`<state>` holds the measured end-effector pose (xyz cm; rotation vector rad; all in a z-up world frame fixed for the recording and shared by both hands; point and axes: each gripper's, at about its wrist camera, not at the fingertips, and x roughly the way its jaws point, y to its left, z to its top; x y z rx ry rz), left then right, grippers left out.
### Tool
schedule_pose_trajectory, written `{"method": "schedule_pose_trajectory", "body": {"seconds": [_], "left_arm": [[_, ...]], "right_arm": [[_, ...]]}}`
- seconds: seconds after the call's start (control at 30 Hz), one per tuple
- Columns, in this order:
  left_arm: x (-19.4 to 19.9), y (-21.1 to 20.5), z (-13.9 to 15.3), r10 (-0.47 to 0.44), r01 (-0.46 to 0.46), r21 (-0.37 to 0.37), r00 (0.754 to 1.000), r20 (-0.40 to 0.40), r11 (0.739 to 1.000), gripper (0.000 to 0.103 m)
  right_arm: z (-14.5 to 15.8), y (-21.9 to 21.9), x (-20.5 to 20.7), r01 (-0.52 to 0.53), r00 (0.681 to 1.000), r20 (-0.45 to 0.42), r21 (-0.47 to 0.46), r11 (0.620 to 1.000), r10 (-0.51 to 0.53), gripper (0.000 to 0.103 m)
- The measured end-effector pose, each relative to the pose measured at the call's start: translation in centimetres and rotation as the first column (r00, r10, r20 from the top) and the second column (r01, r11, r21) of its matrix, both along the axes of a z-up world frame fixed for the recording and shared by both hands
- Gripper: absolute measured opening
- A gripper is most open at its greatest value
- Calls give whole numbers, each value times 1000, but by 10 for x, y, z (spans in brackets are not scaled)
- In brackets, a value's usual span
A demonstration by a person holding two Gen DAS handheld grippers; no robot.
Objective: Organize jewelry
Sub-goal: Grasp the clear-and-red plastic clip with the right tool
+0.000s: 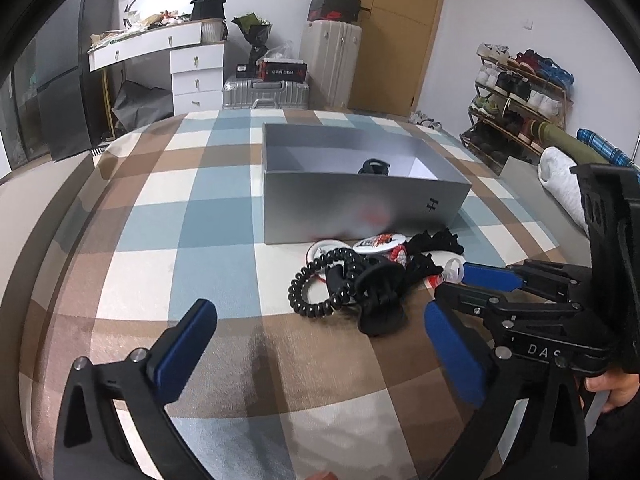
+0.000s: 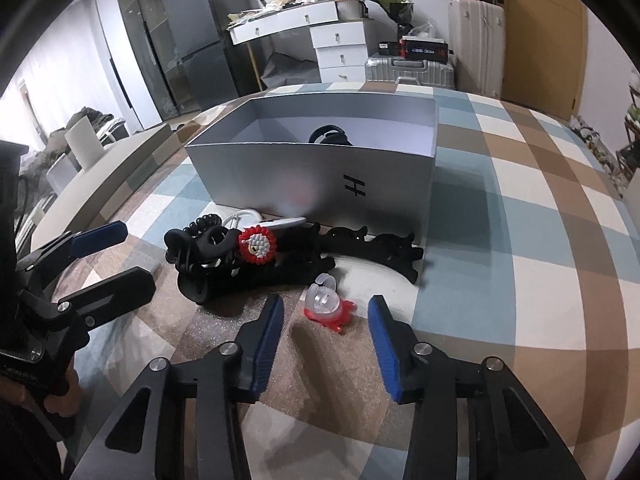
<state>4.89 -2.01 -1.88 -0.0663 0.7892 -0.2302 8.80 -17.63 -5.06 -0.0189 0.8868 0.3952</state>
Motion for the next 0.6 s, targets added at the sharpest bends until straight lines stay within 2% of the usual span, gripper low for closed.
{"method": "schedule_pose_trajectory", "body": {"seconds": [0.27,0.37,0.43,0.6], "left_arm": [[0,-3,-1,-12,12,12,1000,-13,1000,101],[0,-3,-1,-18,18,4,1000,-22,1000,101],[0,-3,-1,-13,13,8,1000,-26,1000,101],[-1,-1,0,-3,3,5,1000,-22,1000,101]], "right_arm": [[1,3,1,-15,1000,2,-10,1000,15,34],[0,4,2,-20,1000,2,-11,1000,20,19],[2,6,0,-24,1000,15,-14,1000,25,15],[9,6,-8,-38,998,49,0,999,38,15]]}}
